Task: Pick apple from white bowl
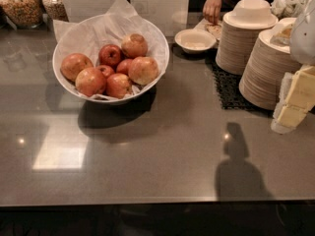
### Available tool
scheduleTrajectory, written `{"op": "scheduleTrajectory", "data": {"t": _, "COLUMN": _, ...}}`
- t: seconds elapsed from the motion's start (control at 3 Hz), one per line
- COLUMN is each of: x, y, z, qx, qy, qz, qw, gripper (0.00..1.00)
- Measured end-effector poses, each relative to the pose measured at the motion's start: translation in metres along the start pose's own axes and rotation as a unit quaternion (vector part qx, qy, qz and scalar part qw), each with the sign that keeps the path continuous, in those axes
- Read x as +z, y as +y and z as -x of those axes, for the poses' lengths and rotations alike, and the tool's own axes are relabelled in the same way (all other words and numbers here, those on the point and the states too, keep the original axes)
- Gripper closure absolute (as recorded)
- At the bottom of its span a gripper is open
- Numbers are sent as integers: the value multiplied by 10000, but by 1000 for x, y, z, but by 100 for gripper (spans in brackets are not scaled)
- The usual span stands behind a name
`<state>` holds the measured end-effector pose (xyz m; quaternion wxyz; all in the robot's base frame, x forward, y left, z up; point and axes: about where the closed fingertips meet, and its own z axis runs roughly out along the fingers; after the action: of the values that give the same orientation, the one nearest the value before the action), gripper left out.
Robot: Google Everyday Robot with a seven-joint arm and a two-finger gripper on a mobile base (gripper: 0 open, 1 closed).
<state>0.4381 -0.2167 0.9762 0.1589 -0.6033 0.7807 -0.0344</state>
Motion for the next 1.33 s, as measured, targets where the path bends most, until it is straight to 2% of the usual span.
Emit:
{"op": "scheduleTrajectory", "data": {"t": 0.33, "x": 0, "y": 0, "z": 0, "qx": -2, "qy": -1, "qz": -1, "qw": 10000, "gripper": 0}}
{"op": "scheduleTrajectory", "data": {"t": 0.67, "x": -6, "y": -17, "z": 26, "qx": -519, "qy": -269, "qz": -175, "qw": 9981, "gripper": 0}}
{"op": "scheduleTrajectory", "data": {"t": 1.0, "x": -13, "y": -38, "z": 80, "qx": -1433, "qy": -806, "qz": -294, "qw": 9860, "gripper": 0}}
{"op": "scheduleTrajectory", "data": {"t": 1.33, "x": -10, "y": -49, "z": 140, "qx": -2271, "qy": -1240, "qz": -207, "qw": 9657, "gripper": 0}}
